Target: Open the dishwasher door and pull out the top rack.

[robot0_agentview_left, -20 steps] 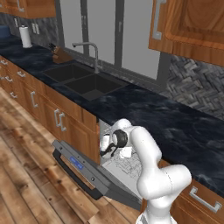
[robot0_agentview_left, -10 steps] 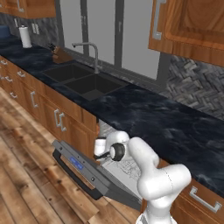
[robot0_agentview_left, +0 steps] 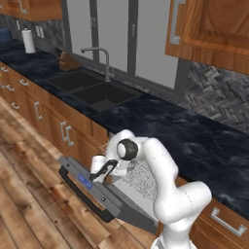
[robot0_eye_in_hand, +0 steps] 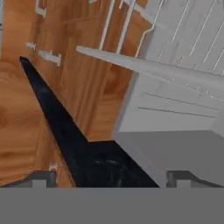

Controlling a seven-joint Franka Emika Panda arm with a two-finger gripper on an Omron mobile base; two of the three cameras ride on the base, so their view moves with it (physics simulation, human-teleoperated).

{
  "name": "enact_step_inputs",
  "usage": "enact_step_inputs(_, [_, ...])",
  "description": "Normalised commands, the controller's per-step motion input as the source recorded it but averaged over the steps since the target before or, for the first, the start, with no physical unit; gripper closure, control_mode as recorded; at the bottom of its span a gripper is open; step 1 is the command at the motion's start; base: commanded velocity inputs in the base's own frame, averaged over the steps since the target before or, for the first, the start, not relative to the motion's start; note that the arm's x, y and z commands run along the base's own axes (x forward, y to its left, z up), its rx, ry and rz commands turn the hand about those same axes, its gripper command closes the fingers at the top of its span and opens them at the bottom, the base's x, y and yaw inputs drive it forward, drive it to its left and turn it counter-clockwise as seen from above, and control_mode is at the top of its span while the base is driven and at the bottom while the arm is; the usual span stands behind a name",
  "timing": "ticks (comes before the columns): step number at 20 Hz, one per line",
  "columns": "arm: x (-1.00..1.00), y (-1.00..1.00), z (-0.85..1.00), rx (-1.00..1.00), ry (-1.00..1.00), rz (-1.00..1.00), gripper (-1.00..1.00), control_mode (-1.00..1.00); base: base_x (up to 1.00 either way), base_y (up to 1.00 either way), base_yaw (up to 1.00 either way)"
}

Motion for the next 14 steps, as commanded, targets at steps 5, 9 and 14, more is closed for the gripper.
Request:
enact_step_inputs(5, [-0.66,0.0,-0.3,0.97,0.59,0.33,-1.0,-1.0,0.0,0.0,0.0])
enact_step_inputs(9, [-0.48,0.0,-0.11,1.0,0.63,0.3,-1.0,-1.0,0.0,0.0,0.0])
enact_step_inputs(14, [0.0,0.0,-0.06,1.0,0.61,0.19,-1.0,-1.0,0.0,0.0,0.0])
